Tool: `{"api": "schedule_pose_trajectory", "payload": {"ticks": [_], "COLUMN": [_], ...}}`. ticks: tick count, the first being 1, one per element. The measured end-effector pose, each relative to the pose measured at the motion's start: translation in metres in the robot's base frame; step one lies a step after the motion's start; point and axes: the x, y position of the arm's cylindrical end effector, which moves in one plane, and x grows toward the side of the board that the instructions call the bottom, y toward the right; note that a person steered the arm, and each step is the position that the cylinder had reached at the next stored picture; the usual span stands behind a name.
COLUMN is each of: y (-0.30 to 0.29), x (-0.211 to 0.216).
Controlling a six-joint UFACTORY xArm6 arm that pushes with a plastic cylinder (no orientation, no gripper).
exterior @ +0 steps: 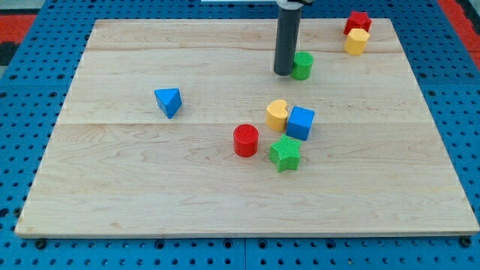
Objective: Slide the green circle closer to yellow hexagon
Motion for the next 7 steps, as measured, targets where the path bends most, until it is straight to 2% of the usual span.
{"api": "schedule_pose_trajectory", "payload": {"ticks": [3,7], "y": [0.069,0.11], "x": [-0.005,-0.006]}}
